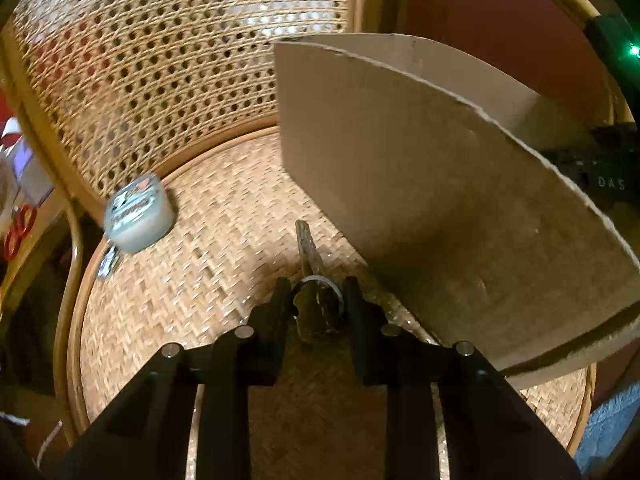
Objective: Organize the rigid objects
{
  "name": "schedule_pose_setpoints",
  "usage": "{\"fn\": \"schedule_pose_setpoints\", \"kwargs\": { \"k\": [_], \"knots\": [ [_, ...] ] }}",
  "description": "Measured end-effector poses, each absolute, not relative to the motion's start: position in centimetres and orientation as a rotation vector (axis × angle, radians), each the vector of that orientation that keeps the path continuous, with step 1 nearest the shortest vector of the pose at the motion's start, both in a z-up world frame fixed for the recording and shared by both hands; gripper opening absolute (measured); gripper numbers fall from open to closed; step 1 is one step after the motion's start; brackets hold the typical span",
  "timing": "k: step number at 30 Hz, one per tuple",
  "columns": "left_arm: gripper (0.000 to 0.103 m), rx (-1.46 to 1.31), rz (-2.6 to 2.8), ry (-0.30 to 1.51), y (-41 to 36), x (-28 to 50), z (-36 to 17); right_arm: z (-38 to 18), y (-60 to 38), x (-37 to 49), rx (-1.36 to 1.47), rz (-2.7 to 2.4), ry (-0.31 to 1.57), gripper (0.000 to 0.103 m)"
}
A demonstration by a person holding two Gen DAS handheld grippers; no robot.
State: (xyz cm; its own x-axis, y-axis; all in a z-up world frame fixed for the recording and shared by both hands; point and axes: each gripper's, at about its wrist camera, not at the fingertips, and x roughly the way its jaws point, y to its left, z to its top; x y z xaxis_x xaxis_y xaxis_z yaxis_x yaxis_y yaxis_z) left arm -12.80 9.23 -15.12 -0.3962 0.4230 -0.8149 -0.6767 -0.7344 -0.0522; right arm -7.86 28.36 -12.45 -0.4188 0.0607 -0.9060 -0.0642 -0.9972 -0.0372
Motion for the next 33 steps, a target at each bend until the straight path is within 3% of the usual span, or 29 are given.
{"fn": "schedule_pose_setpoints", "kwargs": {
  "k": [13,14,15,24,33],
  "knots": [
    [0.021,-1.13,2.254,0.334,7.0,-12.0,-12.7,-12.5,28.3,-7.9,-1.651,2.583,0.003,0.007],
    [0.009,-1.128,2.26,0.328,6.8,-11.8,-12.5,-12.5,28.3,-7.9,-1.651,2.584,0.004,0.007],
    [0.005,-1.136,2.268,0.322,6.7,-11.9,-12.5,-12.5,28.3,-7.9,-1.651,2.584,0.001,0.007],
    [0.005,-1.128,2.326,0.293,6.0,-11.4,-12.2,-12.5,28.3,-7.9,-1.651,2.583,0.005,0.007],
    [0.005,-0.955,2.461,0.229,4.6,-9.3,-6.4,-12.6,28.3,-7.9,-1.651,2.582,0.001,0.007]
  ]
}}
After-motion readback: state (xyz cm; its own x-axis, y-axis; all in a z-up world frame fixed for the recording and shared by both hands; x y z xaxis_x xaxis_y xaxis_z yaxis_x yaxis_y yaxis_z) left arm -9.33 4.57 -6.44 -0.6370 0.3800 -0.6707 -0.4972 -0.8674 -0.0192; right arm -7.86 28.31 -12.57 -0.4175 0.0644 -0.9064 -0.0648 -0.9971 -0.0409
